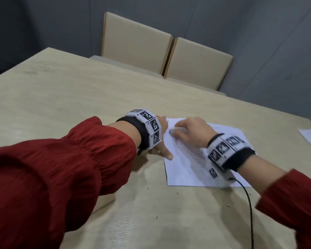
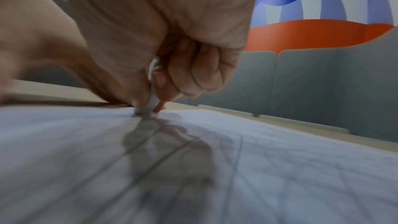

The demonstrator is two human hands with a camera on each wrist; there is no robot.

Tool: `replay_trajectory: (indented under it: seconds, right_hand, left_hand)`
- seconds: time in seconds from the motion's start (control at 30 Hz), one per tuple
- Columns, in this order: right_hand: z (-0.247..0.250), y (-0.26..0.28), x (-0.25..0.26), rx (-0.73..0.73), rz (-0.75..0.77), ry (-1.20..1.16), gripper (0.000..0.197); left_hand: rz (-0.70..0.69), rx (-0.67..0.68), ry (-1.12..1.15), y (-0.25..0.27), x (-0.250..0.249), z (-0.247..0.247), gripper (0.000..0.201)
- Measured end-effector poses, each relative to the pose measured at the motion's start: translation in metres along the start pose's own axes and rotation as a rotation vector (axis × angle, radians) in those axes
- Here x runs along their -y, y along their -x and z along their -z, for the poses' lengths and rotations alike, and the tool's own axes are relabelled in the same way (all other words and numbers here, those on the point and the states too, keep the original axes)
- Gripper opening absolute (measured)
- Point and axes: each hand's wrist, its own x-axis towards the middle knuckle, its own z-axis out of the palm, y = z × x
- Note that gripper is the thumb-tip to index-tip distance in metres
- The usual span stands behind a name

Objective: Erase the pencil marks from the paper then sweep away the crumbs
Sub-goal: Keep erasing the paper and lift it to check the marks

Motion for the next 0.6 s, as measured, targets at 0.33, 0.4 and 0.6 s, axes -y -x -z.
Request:
replay_trajectory:
  seconds: [0.33, 0.4, 0.6]
  right_hand:
    - [-0.002, 0.002, 0.011, 0.064, 0.031, -0.033, 0.026]
    - [0.003, -0.012, 0.006, 0.008, -0.013, -0.001, 0.028]
    - [0.004, -0.024, 0.004, -0.022, -0.065, 0.053, 0.026]
  left_hand:
    - [-0.003, -0.027, 0.044, 0.001, 0.003, -0.006, 0.124]
    - [0.002, -0.038, 0.041, 0.000, 0.003, -0.006, 0.127]
    - [0.009, -0.036, 0.063, 0.002, 0.002, -0.003, 0.104]
